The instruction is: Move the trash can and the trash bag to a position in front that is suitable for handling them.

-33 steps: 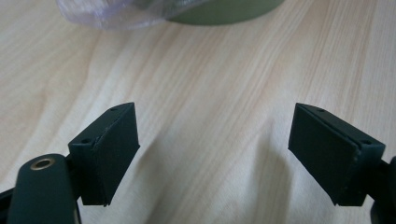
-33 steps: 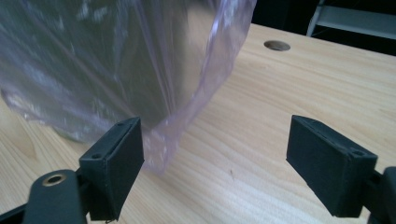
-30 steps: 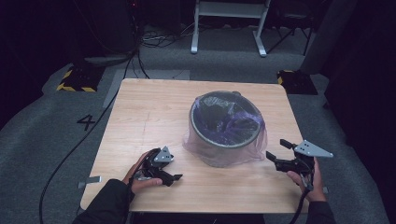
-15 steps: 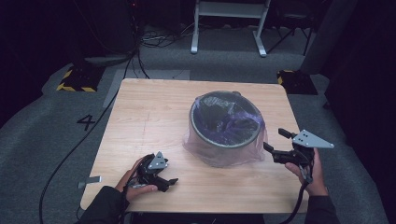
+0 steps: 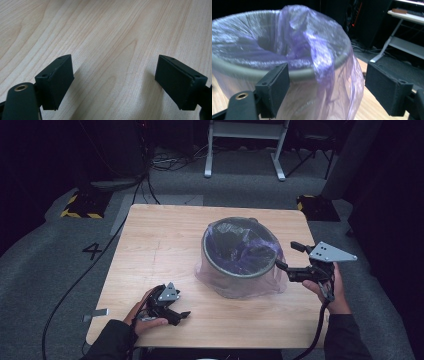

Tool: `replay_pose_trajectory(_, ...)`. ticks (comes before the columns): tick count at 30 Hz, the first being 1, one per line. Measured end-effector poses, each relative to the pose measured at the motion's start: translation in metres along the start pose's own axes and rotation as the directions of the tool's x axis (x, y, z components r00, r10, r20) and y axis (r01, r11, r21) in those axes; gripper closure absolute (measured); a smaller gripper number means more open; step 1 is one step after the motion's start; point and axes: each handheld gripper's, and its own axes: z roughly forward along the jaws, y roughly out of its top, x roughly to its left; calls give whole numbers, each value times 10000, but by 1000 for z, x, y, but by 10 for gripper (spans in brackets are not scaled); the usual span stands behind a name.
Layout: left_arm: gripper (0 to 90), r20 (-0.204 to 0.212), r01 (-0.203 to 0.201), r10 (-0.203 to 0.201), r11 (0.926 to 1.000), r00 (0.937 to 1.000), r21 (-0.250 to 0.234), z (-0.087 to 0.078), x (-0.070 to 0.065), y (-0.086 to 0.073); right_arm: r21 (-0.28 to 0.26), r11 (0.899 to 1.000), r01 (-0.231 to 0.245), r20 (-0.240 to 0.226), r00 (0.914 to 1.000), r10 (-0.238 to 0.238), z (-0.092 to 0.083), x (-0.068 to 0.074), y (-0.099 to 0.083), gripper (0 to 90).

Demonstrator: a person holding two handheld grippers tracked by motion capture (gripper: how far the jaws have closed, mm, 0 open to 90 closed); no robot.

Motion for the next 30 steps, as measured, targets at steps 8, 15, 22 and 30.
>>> replay_pose_trajectory(8,149,2,-6,6,10000,10000,3,0,0,0,-93,9999,55,-171,9998,-57,1,1,9,198)
replay_pose_trajectory(15,149,47,-39,39,10000,10000,-11,0,0,0,254,9993,269,-573,9980,-254,14,8,27,199)
replay_pose_trajectory(22,149,51,-66,66,10000,10000,9,0,1,0,435,9983,393,-901,9953,-352,27,10,36,203)
replay_pose_trajectory(30,149,71,-96,96,10000,9999,13,0,1,0,844,9955,436,-1231,9918,-330,44,9,53,194)
